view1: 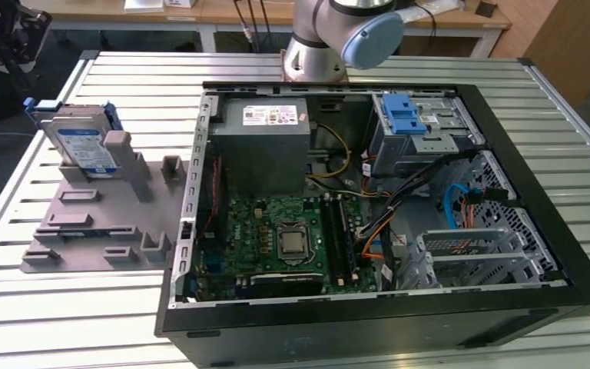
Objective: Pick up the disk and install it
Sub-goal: 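Pick up the disk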
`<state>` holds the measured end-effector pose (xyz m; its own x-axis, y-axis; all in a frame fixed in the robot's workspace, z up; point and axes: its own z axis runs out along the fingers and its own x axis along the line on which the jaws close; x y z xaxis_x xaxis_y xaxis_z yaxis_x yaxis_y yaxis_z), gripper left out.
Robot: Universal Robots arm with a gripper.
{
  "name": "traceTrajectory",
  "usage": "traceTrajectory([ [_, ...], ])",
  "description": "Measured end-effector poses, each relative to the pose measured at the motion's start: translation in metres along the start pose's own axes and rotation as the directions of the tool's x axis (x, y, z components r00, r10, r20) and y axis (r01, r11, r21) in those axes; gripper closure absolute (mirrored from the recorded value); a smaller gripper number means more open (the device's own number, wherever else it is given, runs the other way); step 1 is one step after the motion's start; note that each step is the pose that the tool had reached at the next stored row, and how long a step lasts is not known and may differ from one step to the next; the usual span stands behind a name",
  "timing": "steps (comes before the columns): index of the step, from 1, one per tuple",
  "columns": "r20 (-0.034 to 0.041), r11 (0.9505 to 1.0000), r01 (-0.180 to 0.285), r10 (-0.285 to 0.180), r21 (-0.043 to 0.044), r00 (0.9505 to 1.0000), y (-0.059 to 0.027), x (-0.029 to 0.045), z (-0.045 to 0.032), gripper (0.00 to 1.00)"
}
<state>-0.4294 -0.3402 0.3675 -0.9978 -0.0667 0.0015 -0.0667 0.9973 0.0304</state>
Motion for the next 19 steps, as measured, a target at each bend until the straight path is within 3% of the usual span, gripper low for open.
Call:
traceTrajectory([
  [3, -0.0015, 0.9989, 0.047, -0.047, 0.0001, 0.9989, 0.0000, 0.0001, 0.0002, 0.89],
  [8, -0.0033, 0.9930, 0.118, -0.118, -0.0011, 0.9930, 0.0001, 0.0001, 0.0006, 0.89],
  [11, -0.0051, 0.9860, 0.167, -0.167, -0.0013, 0.9860, 0.0001, 0.0001, 0.0008, 0.89],
  [13, -0.0162, 0.9833, 0.182, -0.182, 0.0083, 0.9832, 0.0001, 0.0001, 0.0008, 0.89],
  [14, -0.0183, 0.9813, 0.193, -0.192, 0.0082, 0.9811, 0.0001, 0.0001, 0.0010, 0.89],
  [19, -0.0210, 0.9669, 0.255, -0.255, 0.0078, 0.9668, 0.0001, 0.0001, 0.0014, 0.89],
])
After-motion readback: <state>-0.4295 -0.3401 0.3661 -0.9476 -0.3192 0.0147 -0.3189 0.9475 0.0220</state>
